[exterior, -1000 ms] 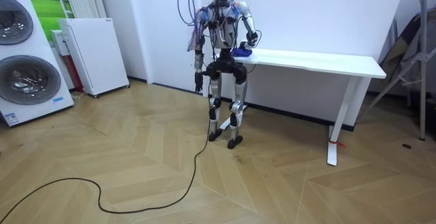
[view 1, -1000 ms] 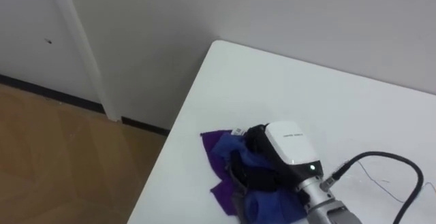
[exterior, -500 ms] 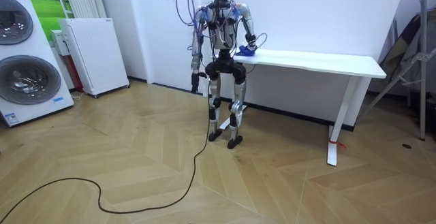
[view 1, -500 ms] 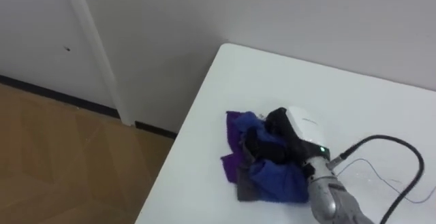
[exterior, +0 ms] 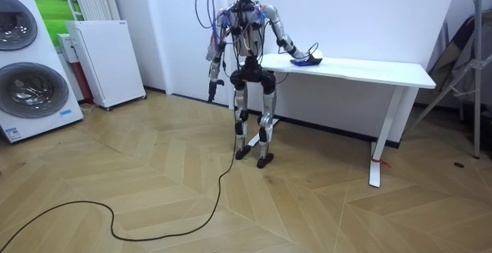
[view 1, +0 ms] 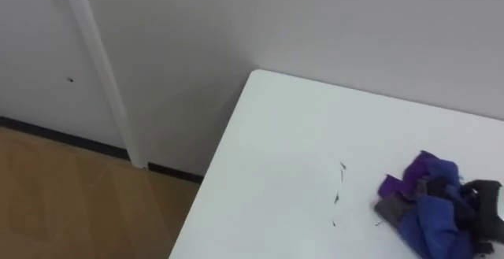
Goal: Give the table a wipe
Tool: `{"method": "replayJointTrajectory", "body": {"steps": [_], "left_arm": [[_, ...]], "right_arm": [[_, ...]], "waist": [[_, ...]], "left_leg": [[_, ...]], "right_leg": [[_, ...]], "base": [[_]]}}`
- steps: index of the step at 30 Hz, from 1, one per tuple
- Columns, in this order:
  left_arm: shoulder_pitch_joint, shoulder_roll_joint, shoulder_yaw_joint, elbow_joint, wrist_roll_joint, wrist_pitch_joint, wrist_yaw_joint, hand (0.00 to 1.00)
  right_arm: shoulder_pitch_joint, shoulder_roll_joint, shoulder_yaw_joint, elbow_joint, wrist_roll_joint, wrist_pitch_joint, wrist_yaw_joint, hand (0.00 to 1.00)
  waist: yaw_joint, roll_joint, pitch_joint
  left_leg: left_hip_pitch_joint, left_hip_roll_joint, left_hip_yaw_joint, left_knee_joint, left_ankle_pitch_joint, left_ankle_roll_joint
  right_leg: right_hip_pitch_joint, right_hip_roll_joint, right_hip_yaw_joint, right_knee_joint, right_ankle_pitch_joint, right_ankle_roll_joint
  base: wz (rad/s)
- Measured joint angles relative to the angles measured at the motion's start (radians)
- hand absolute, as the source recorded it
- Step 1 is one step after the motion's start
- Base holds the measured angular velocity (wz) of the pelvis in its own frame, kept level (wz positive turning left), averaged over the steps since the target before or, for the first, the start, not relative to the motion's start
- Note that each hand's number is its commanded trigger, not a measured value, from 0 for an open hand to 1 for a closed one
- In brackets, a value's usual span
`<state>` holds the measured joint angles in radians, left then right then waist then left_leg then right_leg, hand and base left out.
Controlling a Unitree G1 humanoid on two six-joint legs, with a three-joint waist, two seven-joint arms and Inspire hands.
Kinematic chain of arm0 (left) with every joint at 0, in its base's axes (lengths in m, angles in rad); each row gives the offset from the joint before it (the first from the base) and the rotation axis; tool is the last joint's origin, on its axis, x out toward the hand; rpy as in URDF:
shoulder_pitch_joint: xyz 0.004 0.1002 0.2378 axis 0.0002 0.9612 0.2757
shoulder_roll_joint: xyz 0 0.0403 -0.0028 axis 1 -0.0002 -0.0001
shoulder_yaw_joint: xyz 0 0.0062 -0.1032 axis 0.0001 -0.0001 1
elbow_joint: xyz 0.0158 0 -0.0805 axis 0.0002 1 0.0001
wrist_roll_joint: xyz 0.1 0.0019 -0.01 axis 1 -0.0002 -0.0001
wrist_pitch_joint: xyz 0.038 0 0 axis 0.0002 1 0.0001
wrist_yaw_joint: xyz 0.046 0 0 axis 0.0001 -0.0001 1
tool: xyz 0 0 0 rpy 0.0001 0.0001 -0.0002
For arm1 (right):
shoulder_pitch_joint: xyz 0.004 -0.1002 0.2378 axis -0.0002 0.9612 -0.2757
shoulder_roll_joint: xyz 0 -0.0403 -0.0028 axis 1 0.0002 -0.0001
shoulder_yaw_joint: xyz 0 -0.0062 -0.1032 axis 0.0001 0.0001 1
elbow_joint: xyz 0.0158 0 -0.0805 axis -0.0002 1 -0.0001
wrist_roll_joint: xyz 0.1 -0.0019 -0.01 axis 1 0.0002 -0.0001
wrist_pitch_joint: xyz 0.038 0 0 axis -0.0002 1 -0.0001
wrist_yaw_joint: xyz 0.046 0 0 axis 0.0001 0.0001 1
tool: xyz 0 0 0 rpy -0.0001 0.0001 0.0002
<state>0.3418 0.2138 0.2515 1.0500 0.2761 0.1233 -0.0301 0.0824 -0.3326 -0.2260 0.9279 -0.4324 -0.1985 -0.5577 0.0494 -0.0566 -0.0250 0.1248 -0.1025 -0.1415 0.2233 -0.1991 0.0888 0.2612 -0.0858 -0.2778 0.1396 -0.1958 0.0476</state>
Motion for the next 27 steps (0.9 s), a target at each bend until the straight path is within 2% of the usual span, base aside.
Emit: {"method": "replayJointTrajectory", "body": {"steps": [6,9,11,12,14,15,16,17,18,19,20,23,27], "left_arm": [[-0.008,-0.017,-0.003,-0.02,0.001,-0.001,0.0,0.0],[-0.013,-0.021,-0.058,-0.019,0.0,0.002,0.007,0.0],[-0.023,-0.028,-0.104,-0.015,-0.003,0.003,0.011,0.0],[-0.026,-0.03,-0.117,-0.013,-0.003,0.003,0.012,0.0],[-0.04,-0.035,-0.155,-0.003,-0.001,0.012,0.019,0.0],[-0.04,-0.037,-0.156,0.002,-0.001,0.015,0.019,0.0],[-0.048,-0.04,-0.16,0.003,-0.001,0.029,0.019,0.0],[-0.057,-0.04,-0.171,0.003,-0.001,0.037,0.02,0.0],[-0.063,-0.039,-0.181,0.003,0.0,0.043,0.021,0.0],[-0.07,-0.039,-0.198,0.003,0.0,0.053,0.021,0.0],[-0.075,-0.042,-0.198,0.003,0.0,0.057,0.021,0.0],[-0.075,-0.049,-0.198,0.0,0.0,0.061,0.021,0.0],[-0.062,-0.056,-0.198,-0.007,-0.008,0.072,0.023,0.0]], "right_arm": [[0.011,0.0,0.003,-0.003,-0.003,0.005,-0.019,1.0],[0.004,0.006,0.02,-0.035,-0.009,0.037,-0.02,1.0],[0.0,0.013,0.054,-0.104,-0.051,0.109,-0.019,1.0],[-0.001,0.016,0.064,-0.124,-0.063,0.127,-0.016,1.0],[-0.001,0.032,0.125,-0.23,-0.162,0.211,0.008,1.0],[-0.001,0.036,0.143,-0.262,-0.194,0.229,0.025,1.0],[0.001,0.048,0.192,-0.337,-0.26,0.265,0.062,1.0],[0.001,0.059,0.253,-0.411,-0.317,0.297,0.095,1.0],[0.0,0.061,0.284,-0.445,-0.337,0.308,0.109,1.0],[-0.006,0.081,0.347,-0.504,-0.375,0.33,0.133,1.0],[-0.02,0.095,0.403,-0.533,-0.414,0.334,0.155,1.0],[-0.062,0.137,0.48,-0.56,-0.458,0.342,0.199,1.0],[-0.09,0.139,0.485,-0.546,-0.459,0.329,0.213,1.0]], "waist": [[-0.004,0.0,-0.0003],[0.007,0.002,0.0006],[0.021,0.006,0.0016],[0.023,0.007,0.0023],[0.042,0.012,0.0058],[0.045,0.013,0.0062],[0.05,0.013,0.0119],[0.061,0.013,0.0122],[0.071,0.013,0.014],[0.098,0.015,0.0228],[0.113,0.015,0.0251],[0.143,0.017,0.0274],[0.142,0.022,0.031]], "left_leg": [[0.006,0.002,0.002,0.001,-0.001,0.0],[0.005,0.004,0.005,0.0,-0.002,-0.002],[0.001,0.008,0.016,-0.001,-0.003,-0.005],[0.001,0.01,0.021,-0.001,-0.003,-0.006],[-0.007,0.022,0.046,-0.002,-0.007,-0.011],[-0.011,0.026,0.052,-0.002,-0.007,-0.013],[-0.015,0.03,0.06,-0.003,-0.007,-0.017],[-0.028,0.038,0.064,-0.003,-0.007,-0.023],[-0.033,0.04,0.064,-0.004,-0.007,-0.027],[-0.035,0.04,0.064,-0.005,-0.006,-0.029],[-0.035,0.044,0.061,-0.006,-0.005,-0.032],[-0.038,0.054,0.054,-0.009,-0.006,-0.038],[-0.051,0.054,0.041,-0.007,-0.007,-0.04]], "right_leg": [[0.004,0.001,0.001,0.002,0.0,0.0],[-0.002,0.002,0.008,0.008,0.0,0.0],[-0.015,0.006,0.019,0.012,0.001,-0.001],[-0.018,0.007,0.019,0.013,0.001,-0.002],[-0.03,0.014,0.028,0.014,0.007,-0.01],[-0.036,0.017,0.03,0.014,0.008,-0.013],[-0.044,0.021,0.029,0.014,0.011,-0.017],[-0.06,0.026,0.027,0.016,0.014,-0.022],[-0.067,0.029,0.029,0.016,0.016,-0.025],[-0.071,0.036,0.03,0.014,0.019,-0.03],[-0.071,0.04,0.028,0.013,0.019,-0.03],[-0.072,0.048,0.02,0.011,0.019,-0.03],[-0.074,0.05,0.002,0.01,0.019,-0.03]], "base": [[-0.01],[-0.07],[-0.23],[-0.28],[-0.35],[-0.3],[-0.24],[-0.21],[-0.17],[-0.05],[0.0],[0.11],[0.2]]}}
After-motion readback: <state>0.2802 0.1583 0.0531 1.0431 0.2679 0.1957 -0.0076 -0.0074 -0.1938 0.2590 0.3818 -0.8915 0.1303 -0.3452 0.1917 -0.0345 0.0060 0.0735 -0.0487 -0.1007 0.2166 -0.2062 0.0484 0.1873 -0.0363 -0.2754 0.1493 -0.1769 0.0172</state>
